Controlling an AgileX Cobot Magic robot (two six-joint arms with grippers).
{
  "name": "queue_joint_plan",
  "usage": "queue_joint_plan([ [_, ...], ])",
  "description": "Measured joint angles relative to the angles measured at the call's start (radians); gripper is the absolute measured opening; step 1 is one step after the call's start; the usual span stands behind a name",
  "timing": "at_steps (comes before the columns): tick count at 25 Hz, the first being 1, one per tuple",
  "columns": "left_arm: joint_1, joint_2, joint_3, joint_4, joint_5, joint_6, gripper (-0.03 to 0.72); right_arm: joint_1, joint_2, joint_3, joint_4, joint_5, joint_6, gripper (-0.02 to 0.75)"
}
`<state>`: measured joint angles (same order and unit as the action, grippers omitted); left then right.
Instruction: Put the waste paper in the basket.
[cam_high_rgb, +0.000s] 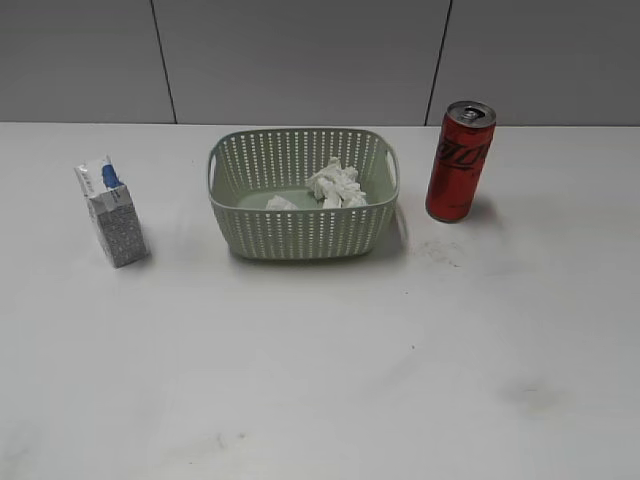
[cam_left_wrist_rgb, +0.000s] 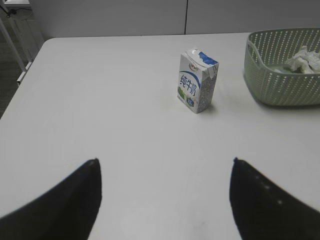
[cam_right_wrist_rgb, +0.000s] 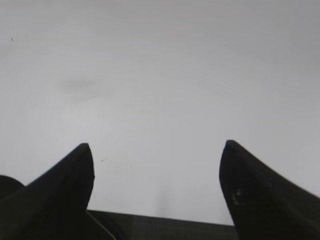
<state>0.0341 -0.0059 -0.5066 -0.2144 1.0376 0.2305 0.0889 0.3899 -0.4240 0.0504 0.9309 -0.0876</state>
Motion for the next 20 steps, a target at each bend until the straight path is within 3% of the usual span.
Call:
queue_joint_plan([
  [11,0.000,0.000,0.000,-0.008,0.000,0.000,0.591,0.000,-0.369,0.001,0.000,0.002,0.000,0.591],
  [20,0.000,0.000,0.000,-0.010,0.000,0.000,0.591,0.000,-0.395,0.001,-0.003,0.008,0.004,0.591],
])
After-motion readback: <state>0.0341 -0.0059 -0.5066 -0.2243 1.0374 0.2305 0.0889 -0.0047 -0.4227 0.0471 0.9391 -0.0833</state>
